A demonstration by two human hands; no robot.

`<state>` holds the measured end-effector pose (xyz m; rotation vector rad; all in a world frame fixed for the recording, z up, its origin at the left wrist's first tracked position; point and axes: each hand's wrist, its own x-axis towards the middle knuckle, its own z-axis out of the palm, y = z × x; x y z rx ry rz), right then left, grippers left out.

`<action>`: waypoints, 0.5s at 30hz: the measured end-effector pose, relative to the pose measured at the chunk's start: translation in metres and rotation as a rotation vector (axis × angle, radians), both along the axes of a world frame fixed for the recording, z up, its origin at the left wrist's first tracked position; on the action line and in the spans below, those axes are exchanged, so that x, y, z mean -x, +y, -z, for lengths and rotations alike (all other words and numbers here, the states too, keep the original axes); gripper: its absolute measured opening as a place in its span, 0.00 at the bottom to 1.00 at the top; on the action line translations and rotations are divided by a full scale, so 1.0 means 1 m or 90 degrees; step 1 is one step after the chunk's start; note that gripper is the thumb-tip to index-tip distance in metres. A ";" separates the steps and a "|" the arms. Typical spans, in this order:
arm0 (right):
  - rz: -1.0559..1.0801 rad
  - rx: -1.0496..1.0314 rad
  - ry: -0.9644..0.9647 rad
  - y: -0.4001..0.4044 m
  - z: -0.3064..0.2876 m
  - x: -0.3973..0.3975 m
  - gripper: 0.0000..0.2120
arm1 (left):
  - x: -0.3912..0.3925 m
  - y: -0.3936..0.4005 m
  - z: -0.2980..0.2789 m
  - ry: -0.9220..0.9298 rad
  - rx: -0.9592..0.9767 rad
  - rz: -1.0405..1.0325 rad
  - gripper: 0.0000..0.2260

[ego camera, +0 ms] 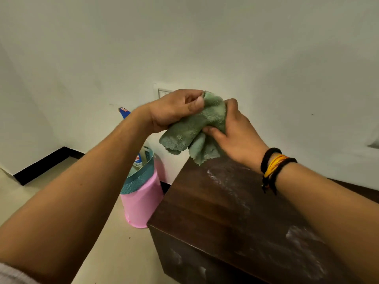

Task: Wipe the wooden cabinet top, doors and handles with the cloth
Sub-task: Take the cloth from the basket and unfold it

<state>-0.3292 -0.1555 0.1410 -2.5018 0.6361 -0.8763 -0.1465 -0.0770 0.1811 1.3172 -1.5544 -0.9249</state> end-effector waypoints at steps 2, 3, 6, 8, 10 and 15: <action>-0.002 -0.044 0.002 -0.004 -0.002 0.017 0.24 | 0.008 0.001 0.007 0.004 -0.034 0.056 0.29; -0.004 -0.039 0.020 -0.007 -0.002 0.024 0.24 | 0.013 0.000 0.012 -0.009 -0.047 0.042 0.24; -0.015 -0.097 0.058 -0.019 -0.001 0.046 0.22 | 0.027 -0.010 0.023 -0.017 -0.042 -0.039 0.11; -0.073 -0.219 0.038 -0.033 0.002 0.062 0.17 | 0.030 -0.012 0.026 -0.013 -0.043 -0.081 0.08; -0.101 -0.250 0.055 -0.047 0.009 0.074 0.11 | 0.032 -0.013 0.035 -0.025 -0.072 -0.082 0.05; 0.054 -0.103 0.040 -0.076 0.018 0.059 0.04 | 0.040 -0.030 0.038 -0.307 0.021 -0.292 0.06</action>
